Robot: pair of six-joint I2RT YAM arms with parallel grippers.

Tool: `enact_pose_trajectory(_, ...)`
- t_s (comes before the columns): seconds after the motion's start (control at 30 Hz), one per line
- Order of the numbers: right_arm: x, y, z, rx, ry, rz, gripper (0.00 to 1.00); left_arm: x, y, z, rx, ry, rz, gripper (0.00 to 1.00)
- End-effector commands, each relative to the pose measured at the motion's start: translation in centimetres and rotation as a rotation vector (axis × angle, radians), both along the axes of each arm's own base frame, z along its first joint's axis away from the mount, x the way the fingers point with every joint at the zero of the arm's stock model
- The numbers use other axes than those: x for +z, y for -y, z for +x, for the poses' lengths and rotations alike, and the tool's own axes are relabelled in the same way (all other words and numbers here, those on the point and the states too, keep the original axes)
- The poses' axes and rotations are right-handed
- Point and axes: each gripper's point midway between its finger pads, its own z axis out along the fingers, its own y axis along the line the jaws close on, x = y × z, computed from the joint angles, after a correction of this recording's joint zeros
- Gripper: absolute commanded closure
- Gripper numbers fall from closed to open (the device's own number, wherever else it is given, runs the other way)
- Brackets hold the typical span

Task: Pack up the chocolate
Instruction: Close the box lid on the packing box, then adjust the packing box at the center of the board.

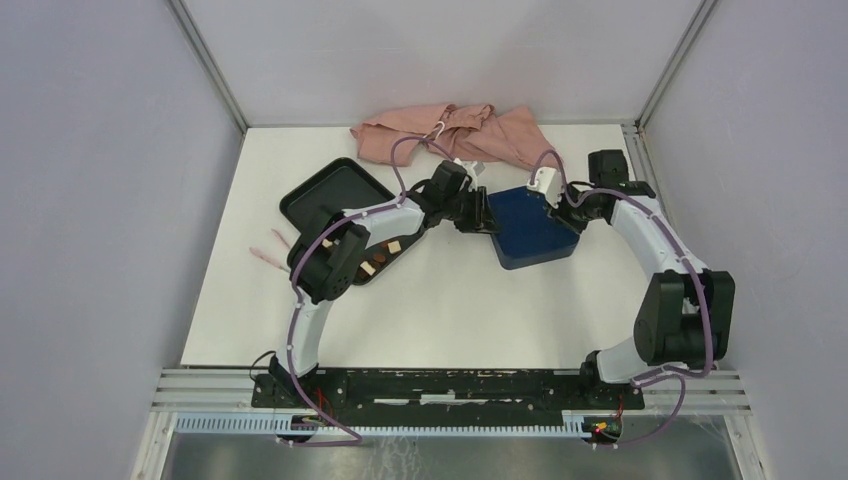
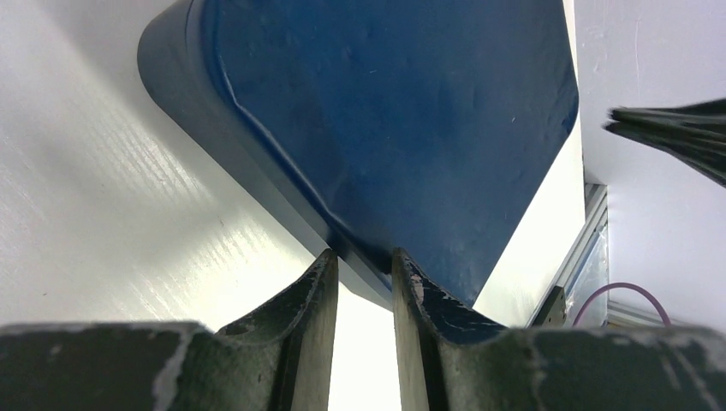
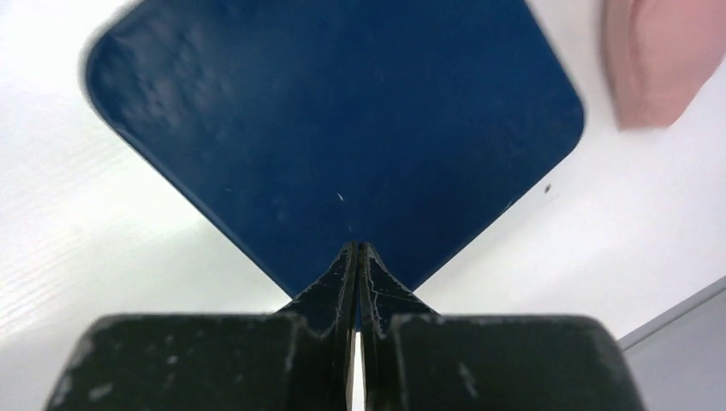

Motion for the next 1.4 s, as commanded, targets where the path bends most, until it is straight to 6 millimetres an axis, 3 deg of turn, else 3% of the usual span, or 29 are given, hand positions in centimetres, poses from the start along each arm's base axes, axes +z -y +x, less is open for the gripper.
enact_pose_trajectory(0.0, -5.0, 4.3, -0.5, -0.144, -0.163, -0.199, 0.95, 1.7, 1.5, 0.8, -0.004, 0.009, -0.068, 0.64)
enact_pose_trajectory(0.2, -7.8, 7.8, -1.6, -0.233, -0.265, -0.323, 0.97, 1.3, 1.8, 1.1, -0.005, -0.001, -0.074, 0.64)
enact_pose_trajectory(0.27, -7.8, 7.6, -1.5, -0.233, -0.274, -0.301, 0.97, 1.1, 1.9, 1.1, -0.008, -0.004, -0.074, 0.64)
enact_pose_trajectory(0.37, -5.0, 6.5, 0.4, -0.23, -0.183, -0.179, 0.95, 0.9, 1.9, 1.1, -0.01, -0.006, -0.073, 0.64)
enact_pose_trajectory(0.53, 2.3, 3.6, 4.7, -0.184, 0.047, 0.037, 0.93, 0.4, 2.0, 1.2, -0.015, -0.015, -0.065, 0.64)
enact_pose_trajectory(0.67, 4.7, 2.9, 7.7, -0.193, 0.104, 0.106, 0.95, -0.1, 2.1, 1.2, -0.016, -0.021, -0.062, 0.64)
enact_pose_trajectory(0.8, 3.9, 2.5, 9.5, -0.207, 0.069, 0.13, 0.96, -0.3, 2.1, 1.2, -0.014, -0.026, -0.059, 0.64)
enact_pose_trajectory(0.9, 1.8, 2.7, 10.5, -0.241, 0.028, 0.088, 0.97, -0.6, 2.1, 1.2, -0.014, -0.029, -0.055, 0.64)
enact_pose_trajectory(1.1, -7.3, 5.8, 11.2, -0.373, -0.147, -0.13, 0.99, -1.2, 2.2, 1.2, -0.017, -0.04, -0.053, 0.64)
enact_pose_trajectory(1.17, -8.9, 6.8, 10.9, -0.397, -0.181, -0.184, 1.0, -1.4, 2.1, 1.1, -0.017, -0.043, -0.052, 0.64)
enact_pose_trajectory(1.27, -9.0, 6.7, 10.5, -0.382, -0.195, -0.18, 1.0, -1.5, 2.2, 1.1, -0.017, -0.044, -0.055, 0.64)
enact_pose_trajectory(1.37, -6.6, 5.9, 11.1, -0.366, -0.144, -0.098, 0.98, -1.2, 2.3, 1.2, -0.019, -0.038, -0.065, 0.63)
